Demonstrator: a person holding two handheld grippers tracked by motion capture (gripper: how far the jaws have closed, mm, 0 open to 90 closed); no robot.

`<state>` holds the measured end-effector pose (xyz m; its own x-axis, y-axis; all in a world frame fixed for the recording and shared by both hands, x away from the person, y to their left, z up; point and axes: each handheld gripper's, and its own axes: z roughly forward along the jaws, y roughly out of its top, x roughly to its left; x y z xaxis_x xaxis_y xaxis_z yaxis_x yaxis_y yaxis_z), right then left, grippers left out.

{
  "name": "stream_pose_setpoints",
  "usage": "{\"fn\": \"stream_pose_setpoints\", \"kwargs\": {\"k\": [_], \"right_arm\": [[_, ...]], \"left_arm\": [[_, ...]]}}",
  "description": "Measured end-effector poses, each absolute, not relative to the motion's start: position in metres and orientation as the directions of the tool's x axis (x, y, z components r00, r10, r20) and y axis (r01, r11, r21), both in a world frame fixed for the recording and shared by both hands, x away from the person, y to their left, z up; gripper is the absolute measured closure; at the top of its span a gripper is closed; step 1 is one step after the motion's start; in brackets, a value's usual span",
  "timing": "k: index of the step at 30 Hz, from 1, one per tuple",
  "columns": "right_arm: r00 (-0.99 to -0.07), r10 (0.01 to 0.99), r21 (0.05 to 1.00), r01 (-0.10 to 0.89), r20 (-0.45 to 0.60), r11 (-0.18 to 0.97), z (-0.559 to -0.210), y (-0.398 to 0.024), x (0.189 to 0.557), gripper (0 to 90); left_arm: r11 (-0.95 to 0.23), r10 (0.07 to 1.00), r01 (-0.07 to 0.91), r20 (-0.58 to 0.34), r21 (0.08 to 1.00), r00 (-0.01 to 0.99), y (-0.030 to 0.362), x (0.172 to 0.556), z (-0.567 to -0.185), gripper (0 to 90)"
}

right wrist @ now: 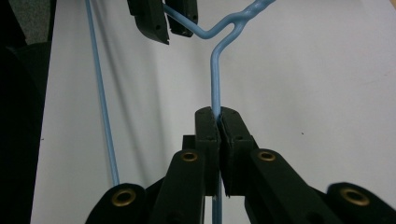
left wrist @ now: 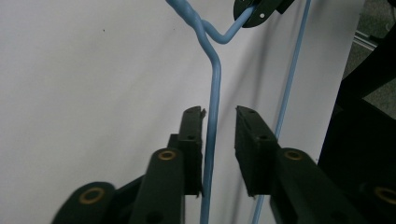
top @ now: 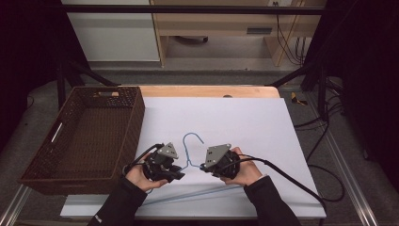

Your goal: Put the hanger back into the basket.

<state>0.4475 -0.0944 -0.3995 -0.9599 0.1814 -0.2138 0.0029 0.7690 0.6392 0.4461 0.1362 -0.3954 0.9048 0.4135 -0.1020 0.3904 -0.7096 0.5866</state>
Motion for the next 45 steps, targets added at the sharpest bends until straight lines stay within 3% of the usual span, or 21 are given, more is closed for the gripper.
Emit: {"fn": "stream_pose_setpoints", "kwargs": {"k": [6, 36, 41, 45], "right_arm": [[-0.963, 0.167, 0.64, -0.007, -0.212, 0.768, -0.399, -0.095, 0.446, 87.4], [-0.96, 0.19, 0.693, -0.005, -0.204, 0.721, -0.386, -0.101, 0.443, 83.0], [-0.953, 0.224, 0.705, 0.014, -0.206, 0.709, -0.381, -0.105, 0.442, 74.2], [-0.933, 0.29, 0.735, 0.042, -0.213, 0.677, -0.372, -0.113, 0.44, 58.9]], "left_arm": [[-0.714, 0.406, 0.388, -0.106, 0.583, 0.907, 0.138, 0.446, -0.396, 85.3], [-0.65, 0.475, 0.479, -0.176, 0.59, 0.862, 0.138, 0.432, -0.373, 87.6], [-0.637, 0.488, 0.479, -0.164, 0.605, 0.857, 0.14, 0.43, -0.368, 87.6], [-0.616, 0.511, 0.475, -0.141, 0.628, 0.848, 0.142, 0.428, -0.363, 87.6]]}}
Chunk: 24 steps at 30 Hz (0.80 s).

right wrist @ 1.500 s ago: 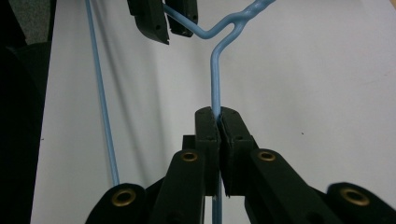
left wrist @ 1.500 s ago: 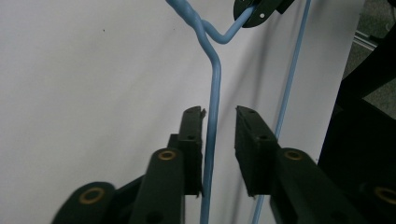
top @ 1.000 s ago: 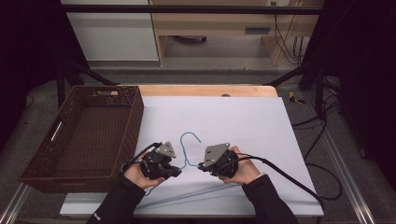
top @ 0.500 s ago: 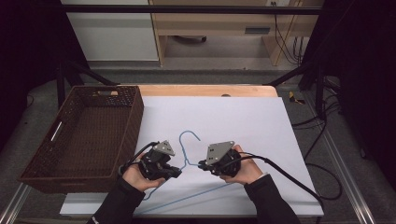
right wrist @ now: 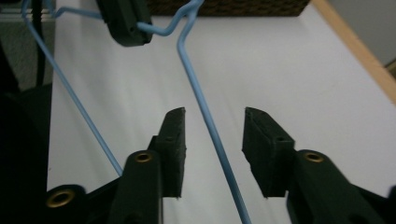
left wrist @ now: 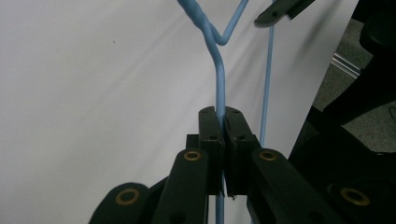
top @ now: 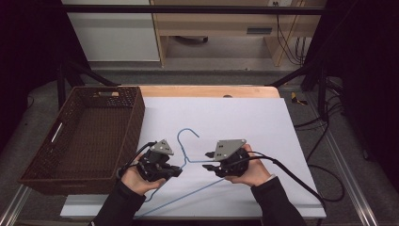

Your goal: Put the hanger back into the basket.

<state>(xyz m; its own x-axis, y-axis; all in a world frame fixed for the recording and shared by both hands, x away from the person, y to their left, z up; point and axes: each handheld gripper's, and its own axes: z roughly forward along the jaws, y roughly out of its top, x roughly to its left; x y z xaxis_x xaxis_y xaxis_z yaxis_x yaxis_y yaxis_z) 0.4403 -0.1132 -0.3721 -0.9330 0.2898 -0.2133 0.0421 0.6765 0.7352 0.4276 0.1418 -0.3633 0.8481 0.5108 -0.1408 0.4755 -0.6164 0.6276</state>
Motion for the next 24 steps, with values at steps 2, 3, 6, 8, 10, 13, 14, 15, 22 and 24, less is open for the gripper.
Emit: {"fn": "stream_pose_setpoints", "kwargs": {"k": [2, 3, 6, 8, 10, 13, 14, 15, 22, 24], "right_arm": [[-0.917, 0.337, 0.762, 0.059, -0.215, 0.645, -0.365, -0.121, 0.439, 51.5], [-0.907, 0.363, 0.774, 0.071, -0.212, 0.629, -0.363, -0.124, 0.439, 49.1], [-0.866, 0.47, 0.826, 0.136, -0.169, 0.548, -0.354, -0.144, 0.44, 42.8], [-0.829, 0.541, 0.846, 0.183, -0.141, 0.501, -0.351, -0.158, 0.439, 33.6], [-0.792, 0.6, 0.868, 0.217, -0.11, 0.446, -0.35, -0.172, 0.439, 29.2], [-0.738, 0.671, 0.896, 0.254, -0.063, 0.363, -0.351, -0.193, 0.435, 21.8], [-0.717, 0.695, 0.901, 0.267, -0.051, 0.342, -0.352, -0.199, 0.434, 19.0], [-0.695, 0.718, 0.906, 0.275, -0.046, 0.323, -0.353, -0.206, 0.432, 17.4], [-0.599, 0.8, 0.92, 0.325, 0.022, 0.217, -0.364, -0.242, 0.426, 11.1], [-0.583, 0.812, 0.922, 0.328, 0.029, 0.203, -0.365, -0.247, 0.425, 9.8]], "left_arm": [[-0.609, 0.524, 0.473, -0.125, 0.637, 0.842, 0.142, 0.426, -0.361, 87.6], [-0.605, 0.531, 0.473, -0.118, 0.641, 0.839, 0.142, 0.425, -0.36, 87.6], [-0.592, 0.551, 0.474, -0.102, 0.652, 0.828, 0.142, 0.424, -0.357, 87.6], [-0.587, 0.56, 0.474, -0.094, 0.656, 0.823, 0.142, 0.424, -0.355, 87.6], [-0.58, 0.57, 0.472, -0.083, 0.664, 0.817, 0.143, 0.425, -0.351, 87.6], [-0.565, 0.581, 0.467, -0.074, 0.68, 0.811, 0.146, 0.426, -0.345, 87.6], [-0.559, 0.585, 0.466, -0.073, 0.686, 0.808, 0.146, 0.426, -0.342, 87.6], [-0.555, 0.587, 0.464, -0.07, 0.69, 0.807, 0.147, 0.427, -0.34, 87.6], [-0.522, 0.622, 0.455, -0.043, 0.722, 0.782, 0.157, 0.432, -0.322, 87.6], [-0.511, 0.629, 0.448, -0.036, 0.734, 0.777, 0.162, 0.433, -0.316, 87.6]]}}
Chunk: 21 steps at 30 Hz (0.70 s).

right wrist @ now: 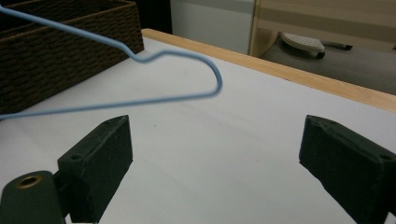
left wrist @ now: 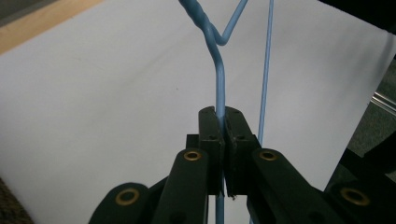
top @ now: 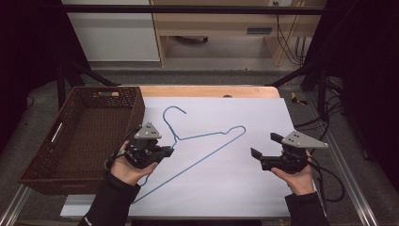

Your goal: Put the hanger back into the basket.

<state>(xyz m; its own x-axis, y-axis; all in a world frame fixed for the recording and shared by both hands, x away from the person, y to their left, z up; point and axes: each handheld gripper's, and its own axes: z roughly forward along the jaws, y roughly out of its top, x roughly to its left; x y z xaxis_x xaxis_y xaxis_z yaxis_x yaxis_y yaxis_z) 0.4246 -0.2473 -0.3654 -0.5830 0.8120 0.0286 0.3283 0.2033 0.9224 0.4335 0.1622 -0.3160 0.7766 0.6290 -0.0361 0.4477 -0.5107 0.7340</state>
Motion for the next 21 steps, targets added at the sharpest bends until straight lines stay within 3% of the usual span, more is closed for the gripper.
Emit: {"fn": "stream_pose_setpoints", "kwargs": {"k": [21], "right_arm": [[-0.54, 0.838, 0.927, 0.348, 0.074, 0.143, -0.376, -0.266, 0.419, 7.6]], "left_arm": [[-0.412, 0.753, 0.417, 0.045, 0.81, 0.656, 0.227, 0.445, -0.244, 87.6]]}}
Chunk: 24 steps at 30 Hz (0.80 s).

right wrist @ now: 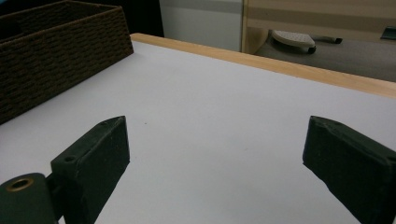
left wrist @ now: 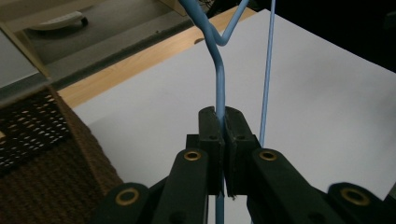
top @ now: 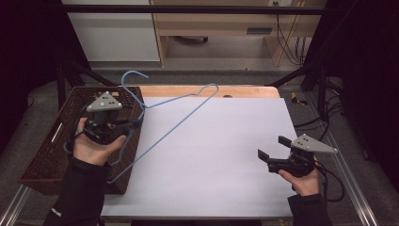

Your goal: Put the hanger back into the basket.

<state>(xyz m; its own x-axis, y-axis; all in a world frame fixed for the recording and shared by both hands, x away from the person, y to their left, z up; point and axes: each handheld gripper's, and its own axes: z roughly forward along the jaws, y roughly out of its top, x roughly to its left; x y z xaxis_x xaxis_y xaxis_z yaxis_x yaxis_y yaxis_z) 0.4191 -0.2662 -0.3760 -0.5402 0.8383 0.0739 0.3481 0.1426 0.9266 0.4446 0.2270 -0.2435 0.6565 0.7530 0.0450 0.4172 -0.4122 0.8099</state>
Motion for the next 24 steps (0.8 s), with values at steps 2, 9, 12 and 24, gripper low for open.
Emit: {"fn": "stream_pose_setpoints", "kwargs": {"k": [2, 9, 12, 24], "right_arm": [[-0.537, 0.84, 0.926, 0.35, 0.074, 0.143, -0.377, -0.267, 0.42, 7.4], [-0.53, 0.845, 0.923, 0.356, 0.069, 0.147, -0.379, -0.267, 0.421, 7.4], [-0.53, 0.845, 0.924, 0.355, 0.071, 0.144, -0.379, -0.267, 0.421, 7.4], [-0.533, 0.844, 0.922, 0.353, 0.057, 0.16, -0.379, -0.265, 0.421, 7.3]], "left_arm": [[-0.396, 0.766, 0.415, 0.045, 0.819, 0.642, 0.235, 0.446, -0.237, 87.6], [-0.368, 0.801, 0.404, 0.066, 0.838, 0.594, 0.265, 0.448, -0.224, 87.6], [-0.369, 0.812, 0.405, 0.078, 0.837, 0.578, 0.277, 0.45, -0.223, 87.6], [-0.386, 0.845, 0.402, 0.143, 0.831, 0.515, 0.322, 0.457, -0.214, 87.5]]}}
